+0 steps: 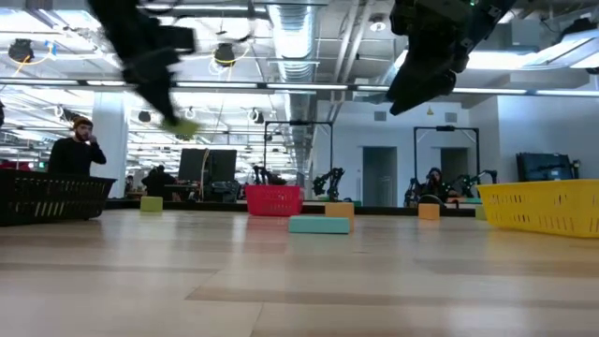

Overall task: Sort & place blocks by color
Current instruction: Put the light green block into the black bin

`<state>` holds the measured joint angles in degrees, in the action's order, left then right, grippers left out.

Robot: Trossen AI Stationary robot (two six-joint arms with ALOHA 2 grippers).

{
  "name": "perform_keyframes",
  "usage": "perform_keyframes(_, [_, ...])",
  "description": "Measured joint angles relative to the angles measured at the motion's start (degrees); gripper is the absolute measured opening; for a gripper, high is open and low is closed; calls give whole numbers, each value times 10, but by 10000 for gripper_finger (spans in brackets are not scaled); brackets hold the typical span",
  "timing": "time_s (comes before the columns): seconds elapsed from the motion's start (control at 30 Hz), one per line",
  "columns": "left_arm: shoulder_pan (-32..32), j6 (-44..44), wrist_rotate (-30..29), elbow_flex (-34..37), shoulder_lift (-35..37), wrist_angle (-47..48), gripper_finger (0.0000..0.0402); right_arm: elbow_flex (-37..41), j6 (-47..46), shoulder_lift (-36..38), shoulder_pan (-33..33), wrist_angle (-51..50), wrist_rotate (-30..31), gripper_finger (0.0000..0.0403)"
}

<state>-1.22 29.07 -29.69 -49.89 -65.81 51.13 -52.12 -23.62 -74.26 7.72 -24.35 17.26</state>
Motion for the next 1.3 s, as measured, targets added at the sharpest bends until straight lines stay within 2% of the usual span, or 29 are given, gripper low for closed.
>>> perform_keyframes(0.13, [-29, 158, 24, 46, 43, 88, 45, 0, 23, 0, -9, 17, 0, 271])
perform_keyframes(0.3, [-77, 278, 82, 118, 68, 86, 36, 0, 47, 0, -21, 38, -2, 271])
perform_keyframes(0.37, [-95, 309, 88, 130, 70, 88, 36, 0, 49, 0, -27, 38, -4, 271])
perform_keyframes(0.5, [-124, 326, 90, 131, 70, 98, 41, 0, 54, 0, -40, 39, -6, 271])
perform_keyframes(0.63, [-142, 307, 50, 107, 79, 114, 38, 0, 61, 0, -50, 40, -7, 271])
perform_keyframes(0.7, [-144, 306, 51, 91, 83, 125, 36, 0, 62, 0, -57, 40, -8, 271])
perform_keyframes(0.77, [-149, 312, 70, 76, 88, 144, 37, 0, 63, 0, -61, 40, -8, 271])
perform_keyframes(0.93, [-174, 357, 178, 52, 93, 207, 39, 0, 77, 0, -71, 39, -9, 271])
perform_keyframes(1.07, [-186, 403, 236, 44, 93, 264, 40, 0, 77, 0, -76, 38, -9, 271])
perform_keyframes(1.3, [-187, 438, 250, 53, 89, 286, 40, 0, 76, 0, -73, 38, -9, 271])
